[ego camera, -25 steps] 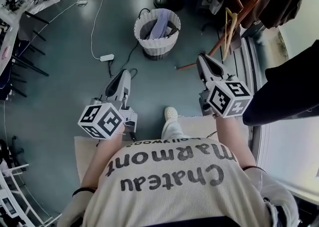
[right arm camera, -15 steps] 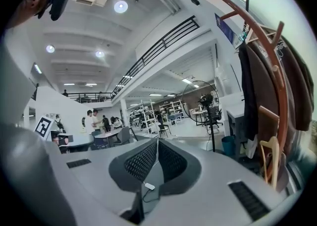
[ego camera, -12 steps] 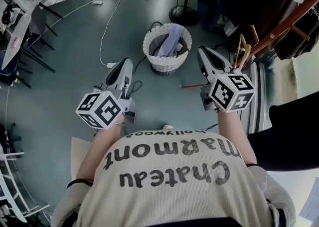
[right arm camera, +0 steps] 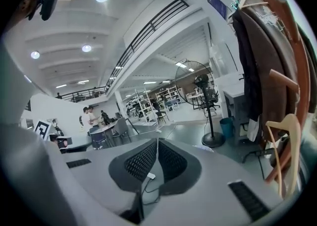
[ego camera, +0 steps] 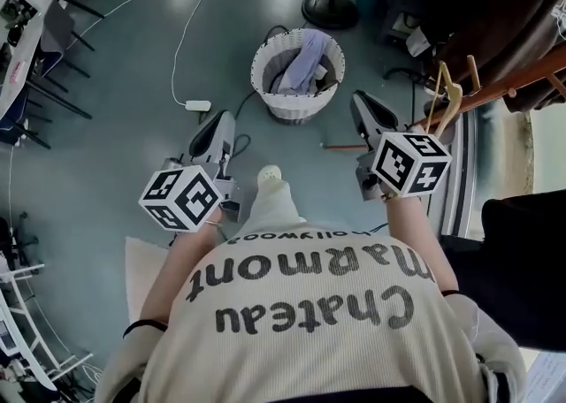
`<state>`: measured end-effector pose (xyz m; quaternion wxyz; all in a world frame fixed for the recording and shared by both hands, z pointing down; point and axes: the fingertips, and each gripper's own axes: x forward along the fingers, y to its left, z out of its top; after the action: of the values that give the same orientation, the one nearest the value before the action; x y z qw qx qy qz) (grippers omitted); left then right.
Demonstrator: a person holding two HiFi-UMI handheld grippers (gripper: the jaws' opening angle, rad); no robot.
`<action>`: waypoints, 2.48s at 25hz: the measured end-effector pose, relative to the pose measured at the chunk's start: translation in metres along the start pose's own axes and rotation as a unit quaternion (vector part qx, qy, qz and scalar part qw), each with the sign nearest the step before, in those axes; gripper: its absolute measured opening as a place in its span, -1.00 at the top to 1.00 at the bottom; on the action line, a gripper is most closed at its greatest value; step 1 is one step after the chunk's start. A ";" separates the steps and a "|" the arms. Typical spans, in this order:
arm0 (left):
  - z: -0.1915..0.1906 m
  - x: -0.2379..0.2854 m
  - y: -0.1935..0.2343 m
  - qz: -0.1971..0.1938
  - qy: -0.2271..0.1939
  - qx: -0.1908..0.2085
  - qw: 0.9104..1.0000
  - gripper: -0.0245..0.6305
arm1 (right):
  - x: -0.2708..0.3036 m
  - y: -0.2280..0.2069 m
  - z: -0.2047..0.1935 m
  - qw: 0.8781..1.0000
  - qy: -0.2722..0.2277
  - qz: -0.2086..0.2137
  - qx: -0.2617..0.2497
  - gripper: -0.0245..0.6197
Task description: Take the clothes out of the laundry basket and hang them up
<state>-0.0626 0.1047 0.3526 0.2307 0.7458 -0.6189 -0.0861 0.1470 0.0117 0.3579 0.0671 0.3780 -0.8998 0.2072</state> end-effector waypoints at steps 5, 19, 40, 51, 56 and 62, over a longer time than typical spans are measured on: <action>0.013 0.048 0.023 -0.007 -0.001 -0.006 1.000 0.90 | 0.041 -0.019 0.006 1.000 0.009 -0.009 0.001 0.81; 0.095 0.235 0.112 -0.051 0.038 0.010 0.998 0.90 | 0.216 -0.084 0.068 0.998 0.024 -0.047 0.032 0.81; -0.145 0.372 0.271 0.054 0.250 -0.038 0.966 0.90 | 0.408 -0.178 -0.207 0.952 0.277 -0.086 0.103 0.81; -0.240 0.425 0.315 0.098 0.247 -0.016 0.964 0.90 | 0.487 -0.216 -0.324 0.849 0.424 0.191 -0.251 0.80; -0.250 0.445 0.328 0.063 0.222 -0.053 0.972 0.71 | 0.518 -0.252 -0.367 0.768 0.449 0.250 -0.382 0.55; -0.274 0.468 0.333 0.006 0.218 -0.053 0.975 0.50 | 0.546 -0.295 -0.450 0.642 0.462 0.306 -0.530 0.39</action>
<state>-0.1404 -0.3229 0.8171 0.3997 0.7295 -0.5530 0.0472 -0.0455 -0.3391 1.0116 0.5958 -0.1637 -0.7722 -0.1482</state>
